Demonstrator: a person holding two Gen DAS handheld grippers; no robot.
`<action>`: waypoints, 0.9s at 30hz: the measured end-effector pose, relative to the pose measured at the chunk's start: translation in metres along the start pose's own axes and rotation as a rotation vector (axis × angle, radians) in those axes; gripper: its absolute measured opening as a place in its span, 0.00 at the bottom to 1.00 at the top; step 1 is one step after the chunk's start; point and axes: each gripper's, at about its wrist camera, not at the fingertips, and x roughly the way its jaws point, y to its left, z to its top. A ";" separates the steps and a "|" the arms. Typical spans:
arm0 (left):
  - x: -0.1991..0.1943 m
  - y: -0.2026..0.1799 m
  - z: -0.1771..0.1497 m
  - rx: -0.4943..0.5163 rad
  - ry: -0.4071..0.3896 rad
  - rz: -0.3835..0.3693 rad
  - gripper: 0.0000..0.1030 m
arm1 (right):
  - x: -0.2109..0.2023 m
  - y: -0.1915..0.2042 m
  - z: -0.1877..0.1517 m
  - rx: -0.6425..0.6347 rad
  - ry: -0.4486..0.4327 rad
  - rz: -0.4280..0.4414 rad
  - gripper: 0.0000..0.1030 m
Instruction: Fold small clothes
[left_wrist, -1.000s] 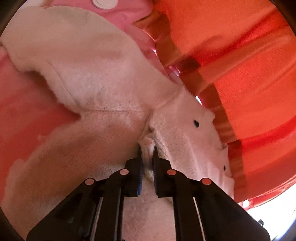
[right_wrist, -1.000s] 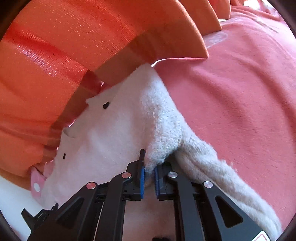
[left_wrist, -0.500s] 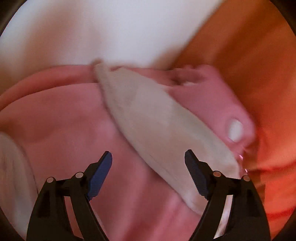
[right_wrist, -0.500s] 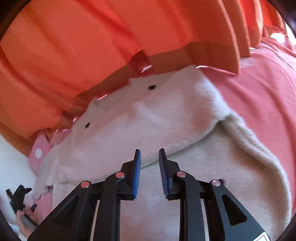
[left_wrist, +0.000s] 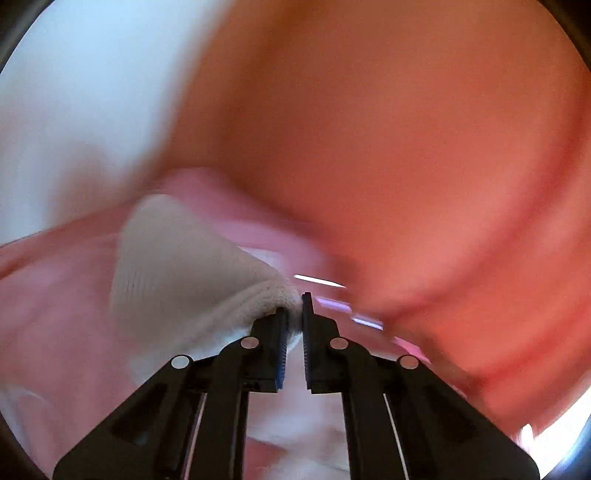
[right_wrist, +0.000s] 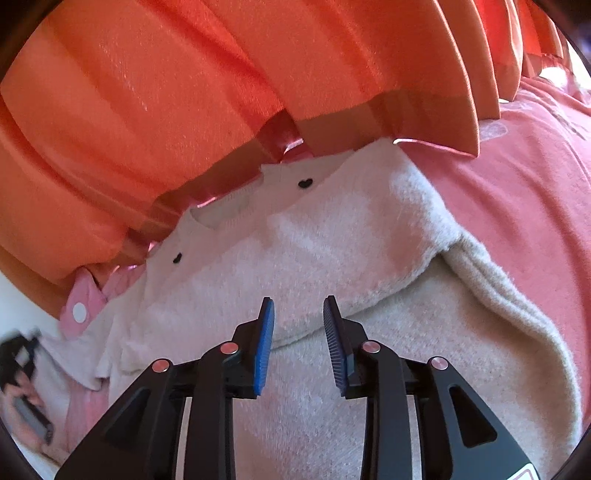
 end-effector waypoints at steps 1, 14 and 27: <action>-0.002 -0.041 -0.016 0.060 0.022 -0.076 0.06 | -0.001 -0.001 0.002 0.005 0.000 0.000 0.29; 0.035 -0.095 -0.204 0.012 0.399 -0.033 0.46 | -0.001 -0.024 0.022 0.071 0.040 0.016 0.41; 0.059 0.029 -0.141 -0.216 0.293 0.133 0.53 | 0.061 0.106 -0.002 -0.492 0.085 -0.075 0.57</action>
